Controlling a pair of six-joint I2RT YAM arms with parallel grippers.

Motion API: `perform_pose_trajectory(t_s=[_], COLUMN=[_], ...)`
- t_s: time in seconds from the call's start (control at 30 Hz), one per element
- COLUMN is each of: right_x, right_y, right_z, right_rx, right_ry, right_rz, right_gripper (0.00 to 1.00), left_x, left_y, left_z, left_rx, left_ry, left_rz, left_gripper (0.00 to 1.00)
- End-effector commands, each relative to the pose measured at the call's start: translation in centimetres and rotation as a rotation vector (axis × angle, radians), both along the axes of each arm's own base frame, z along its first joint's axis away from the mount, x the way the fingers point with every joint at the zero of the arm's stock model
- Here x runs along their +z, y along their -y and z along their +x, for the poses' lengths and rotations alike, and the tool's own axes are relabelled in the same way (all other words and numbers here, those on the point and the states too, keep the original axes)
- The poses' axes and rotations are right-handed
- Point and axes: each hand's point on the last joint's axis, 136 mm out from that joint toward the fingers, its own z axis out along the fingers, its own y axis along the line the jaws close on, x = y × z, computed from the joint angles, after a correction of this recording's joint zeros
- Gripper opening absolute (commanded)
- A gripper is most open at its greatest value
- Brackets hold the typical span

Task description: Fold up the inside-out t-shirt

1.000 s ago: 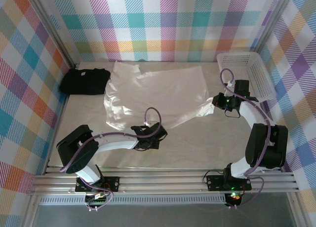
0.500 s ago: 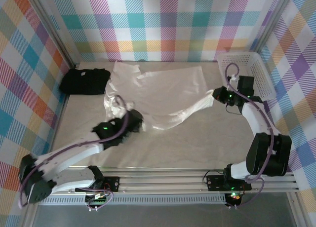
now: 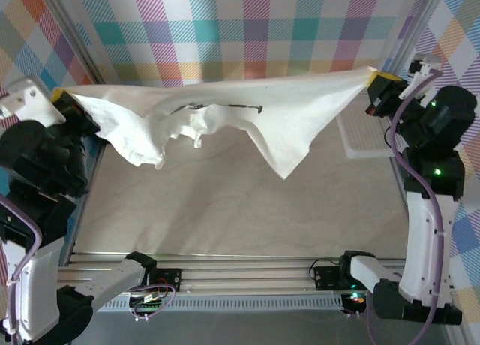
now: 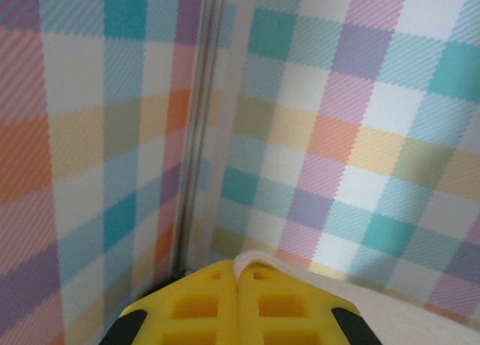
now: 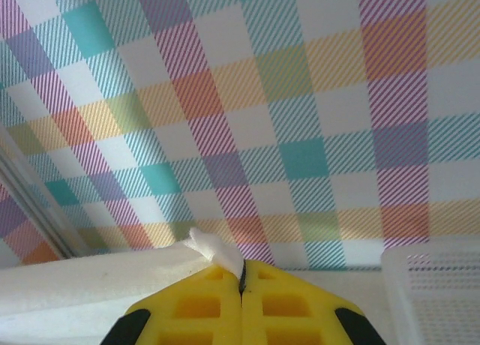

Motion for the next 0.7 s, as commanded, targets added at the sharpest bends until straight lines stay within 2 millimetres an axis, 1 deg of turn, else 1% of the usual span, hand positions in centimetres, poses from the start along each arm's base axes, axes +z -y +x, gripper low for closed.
perform_pose_trajectory(t_s=[0.0, 0.07, 0.13, 0.2, 0.23, 0.3, 0.4, 0.47, 0.53, 0.6, 0.67], right_x=[-2.1, -2.5, -3.4, -4.5, -4.8, -5.4, -5.2, -4.7, -4.1, -3.0, -1.9], right_y=[1.4, 0.5, -0.3, -1.0, -1.2, -1.6, -1.9, -2.3, -2.7, -2.9, -2.9], right_z=[0.3, 0.7, 1.9, 3.7, 4.4, 6.4, 8.7, 9.7, 10.0, 9.6, 8.6], right_rx=[-0.068, -0.015, 0.043, 0.097, 0.114, 0.140, 0.170, 0.194, 0.211, 0.219, 0.217], right_ry=[-0.085, -0.103, -0.129, -0.161, -0.171, -0.186, -0.189, -0.185, -0.170, -0.141, -0.111], right_rz=[-0.053, -0.034, -0.009, 0.018, 0.026, 0.025, 0.022, 0.020, 0.004, -0.013, -0.028], right_gripper=[0.00, 0.00, 0.00, 0.00, 0.00, 0.00, 0.00, 0.00, 0.00, 0.00, 0.00], left_x=[-1.4, -2.4, -4.3, -6.1, -6.6, -7.0, -6.1, -5.0, -3.6, -1.8, 0.0], left_y=[-0.5, -0.4, -0.3, -0.2, -0.1, 0.1, 1.2, 2.0, 2.7, 3.1, 3.2], left_z=[2.6, 4.9, 8.0, 11.3, 12.6, 15.0, 17.6, 18.5, 18.6, 17.7, 16.1], left_rx=[0.056, 0.042, 0.011, -0.019, -0.028, -0.060, -0.128, -0.174, -0.215, -0.240, -0.255], left_ry=[-0.175, -0.229, -0.293, -0.335, -0.343, -0.341, -0.311, -0.281, -0.240, -0.185, -0.129], left_rz=[0.136, 0.124, 0.087, 0.053, 0.042, 0.019, -0.003, -0.014, -0.029, -0.042, -0.052], left_gripper=[0.00, 0.00, 0.00, 0.00, 0.00, 0.00, 0.00, 0.00, 0.00, 0.00, 0.00])
